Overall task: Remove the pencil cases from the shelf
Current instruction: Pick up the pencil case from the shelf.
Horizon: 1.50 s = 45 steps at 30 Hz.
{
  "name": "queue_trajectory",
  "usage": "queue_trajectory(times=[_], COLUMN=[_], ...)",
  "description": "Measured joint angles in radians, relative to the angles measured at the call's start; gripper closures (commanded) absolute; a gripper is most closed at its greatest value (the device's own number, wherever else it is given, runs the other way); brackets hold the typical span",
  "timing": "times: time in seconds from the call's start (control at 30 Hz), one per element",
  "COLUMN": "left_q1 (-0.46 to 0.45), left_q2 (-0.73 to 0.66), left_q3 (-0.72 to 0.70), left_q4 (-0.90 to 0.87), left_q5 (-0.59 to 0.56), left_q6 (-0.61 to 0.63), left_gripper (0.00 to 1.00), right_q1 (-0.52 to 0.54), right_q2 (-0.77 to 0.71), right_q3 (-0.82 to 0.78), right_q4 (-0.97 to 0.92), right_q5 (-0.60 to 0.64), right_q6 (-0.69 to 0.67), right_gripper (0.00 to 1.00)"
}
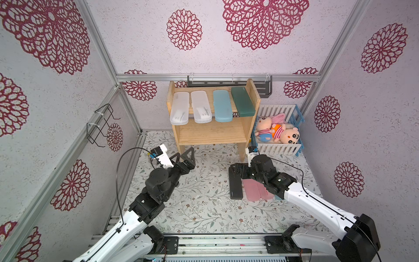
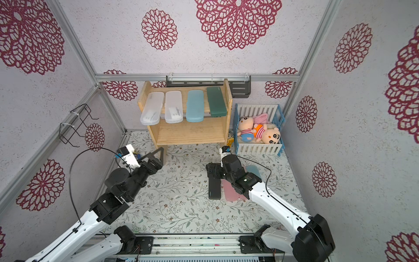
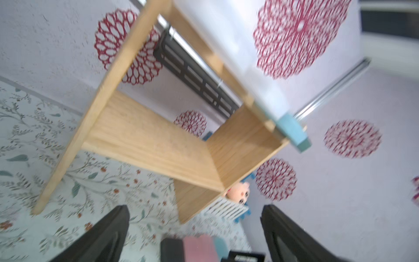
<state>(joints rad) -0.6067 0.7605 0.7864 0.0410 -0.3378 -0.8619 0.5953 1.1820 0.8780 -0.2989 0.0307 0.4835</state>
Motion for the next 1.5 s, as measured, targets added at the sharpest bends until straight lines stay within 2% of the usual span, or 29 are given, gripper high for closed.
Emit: queue_trajectory(times=[0.23, 0.47, 0.67, 0.83, 1.0, 1.23, 1.47, 1.5], left_q1=[0.146, 0.289, 0.357, 0.377, 0.382, 0.390, 0.392, 0.392], left_q2=[0.004, 0.128, 0.248, 0.308, 0.336, 0.349, 0.349, 0.350], left_q3=[0.117, 0.167, 0.167, 0.193, 0.240, 0.245, 0.245, 0.245], left_q4=[0.063, 0.153, 0.226, 0.266, 0.302, 0.314, 0.313, 0.313], left_q5=[0.106, 0.264, 0.370, 0.420, 0.454, 0.463, 0.462, 0.463], left_q6=[-0.136, -0.260, -0.360, -0.401, -0.421, -0.448, -0.451, -0.453], left_gripper=[0.03, 0.03, 0.03, 0.01, 0.19, 0.36, 0.66, 0.66], right_q1=[-0.007, -0.010, -0.018, -0.033, -0.049, -0.060, -0.069, -0.069], right_q2=[0.004, 0.020, 0.020, 0.014, 0.013, 0.013, 0.013, 0.013], right_q3=[-0.027, -0.007, 0.023, 0.029, 0.029, 0.029, 0.029, 0.029], right_q4=[0.011, 0.016, 0.008, -0.001, -0.002, -0.002, -0.002, -0.002], right_q5=[-0.018, -0.028, -0.028, -0.028, -0.029, -0.037, -0.048, -0.051], right_q6=[0.007, 0.006, 0.005, 0.005, 0.005, 0.002, -0.002, -0.002], right_gripper=[0.01, 0.01, 0.01, 0.01, 0.01, 0.01, 0.01, 0.01])
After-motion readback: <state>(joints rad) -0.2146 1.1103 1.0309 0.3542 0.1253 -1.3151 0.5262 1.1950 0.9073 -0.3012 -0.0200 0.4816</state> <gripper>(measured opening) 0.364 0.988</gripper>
